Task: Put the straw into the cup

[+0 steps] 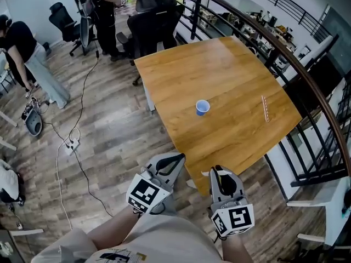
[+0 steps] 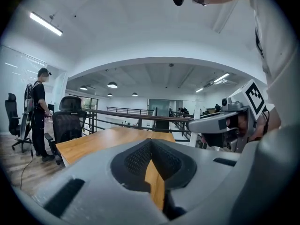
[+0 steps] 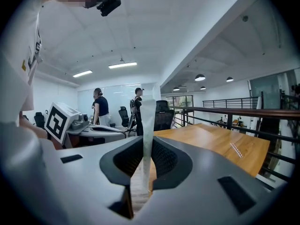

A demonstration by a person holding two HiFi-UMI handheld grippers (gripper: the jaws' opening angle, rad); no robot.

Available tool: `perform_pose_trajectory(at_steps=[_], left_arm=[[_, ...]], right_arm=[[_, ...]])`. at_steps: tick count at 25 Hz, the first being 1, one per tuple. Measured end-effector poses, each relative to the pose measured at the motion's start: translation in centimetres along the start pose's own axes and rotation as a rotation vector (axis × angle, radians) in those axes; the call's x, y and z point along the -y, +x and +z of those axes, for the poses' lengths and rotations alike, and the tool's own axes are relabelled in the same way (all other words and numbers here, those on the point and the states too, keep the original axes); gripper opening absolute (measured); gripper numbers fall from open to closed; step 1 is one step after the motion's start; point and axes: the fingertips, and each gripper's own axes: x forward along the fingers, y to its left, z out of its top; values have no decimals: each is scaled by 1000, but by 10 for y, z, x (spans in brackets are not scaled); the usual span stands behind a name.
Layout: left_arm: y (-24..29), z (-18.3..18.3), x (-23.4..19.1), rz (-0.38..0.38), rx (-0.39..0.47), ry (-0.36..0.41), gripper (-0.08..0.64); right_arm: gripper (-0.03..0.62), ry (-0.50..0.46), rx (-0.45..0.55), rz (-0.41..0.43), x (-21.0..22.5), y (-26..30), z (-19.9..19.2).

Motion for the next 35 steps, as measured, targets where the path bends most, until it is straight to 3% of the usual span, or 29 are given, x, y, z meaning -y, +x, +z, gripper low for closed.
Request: perform_pose_trajectory(at_steps=[9, 13, 19, 35], left_arm=[[74, 12, -96, -88, -50, -9, 14], [98, 18, -115, -138, -56, -12, 14], [124, 7, -129, -150, -72, 1, 14], [145, 15, -124, -49, -93, -31, 14]], right_arm=[[54, 49, -23, -80, 51, 111, 27], [54, 55, -28, -128, 69, 140, 34], [54, 84, -24, -158, 93, 156, 34], [54, 94, -17, -14, 111, 168, 35]])
